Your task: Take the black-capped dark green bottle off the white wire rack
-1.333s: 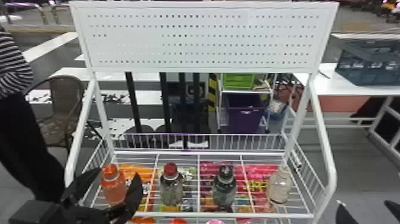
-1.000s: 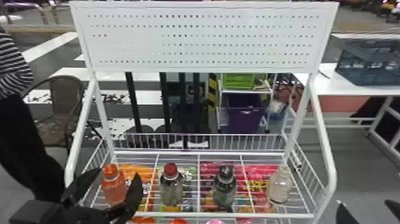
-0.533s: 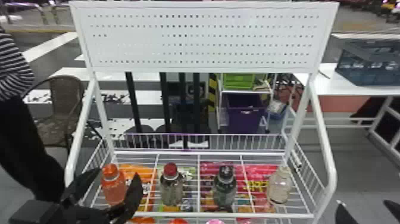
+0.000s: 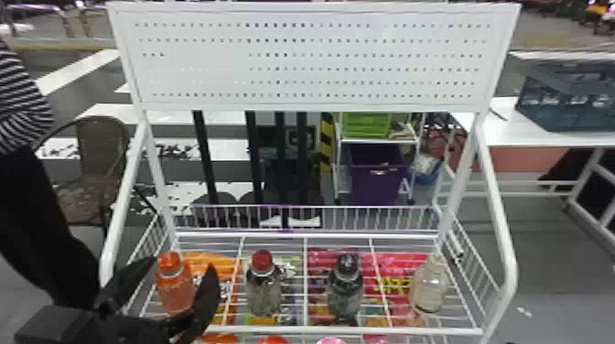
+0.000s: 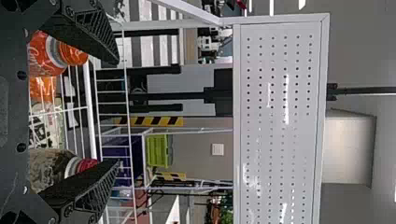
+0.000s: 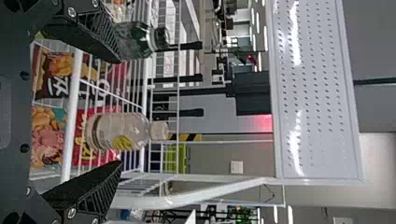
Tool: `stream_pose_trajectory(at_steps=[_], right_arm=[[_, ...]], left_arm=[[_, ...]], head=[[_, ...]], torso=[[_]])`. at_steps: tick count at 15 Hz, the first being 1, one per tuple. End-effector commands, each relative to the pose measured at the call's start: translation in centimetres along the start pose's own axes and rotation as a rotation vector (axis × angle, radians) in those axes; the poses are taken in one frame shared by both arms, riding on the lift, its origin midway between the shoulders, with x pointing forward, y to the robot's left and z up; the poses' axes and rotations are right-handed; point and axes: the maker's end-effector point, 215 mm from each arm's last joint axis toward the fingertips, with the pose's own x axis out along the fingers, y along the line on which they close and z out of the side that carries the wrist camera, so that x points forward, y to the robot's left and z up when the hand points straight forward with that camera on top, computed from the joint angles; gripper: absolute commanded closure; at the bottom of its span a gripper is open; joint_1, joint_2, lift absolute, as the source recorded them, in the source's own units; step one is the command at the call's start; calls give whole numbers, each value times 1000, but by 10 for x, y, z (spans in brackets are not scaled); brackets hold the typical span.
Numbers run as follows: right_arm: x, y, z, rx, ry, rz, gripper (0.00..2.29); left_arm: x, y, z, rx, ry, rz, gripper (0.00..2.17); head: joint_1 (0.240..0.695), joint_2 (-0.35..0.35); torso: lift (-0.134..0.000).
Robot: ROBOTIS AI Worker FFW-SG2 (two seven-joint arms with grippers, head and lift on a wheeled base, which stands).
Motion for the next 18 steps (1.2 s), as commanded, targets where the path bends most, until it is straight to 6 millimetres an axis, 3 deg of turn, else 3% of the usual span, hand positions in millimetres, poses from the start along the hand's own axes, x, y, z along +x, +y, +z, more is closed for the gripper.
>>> stream_pose_trajectory(at_steps=[1,3,7,14,18], right_arm=[[21,31,-37,-1,25,47,134],[44,51,-54,9,25,80,134],[88,92,-70,-17,20,116,134],[158,114,-66,8,5,113,151],[184,126,-66,13,17,125,151]], left_arm=[[0,1,0,2,-1,1,147],[1,2,1,4,-2,1,147],[1,3,4,12,1,-3,147],[2,6,0,14,13,1,147],[2,7,-4,16,21,-1,147]], head=[[499,0],[499,0],[499,0],[499,0],[499,0]], torso=[[0],[0],[0],[0],[0]])
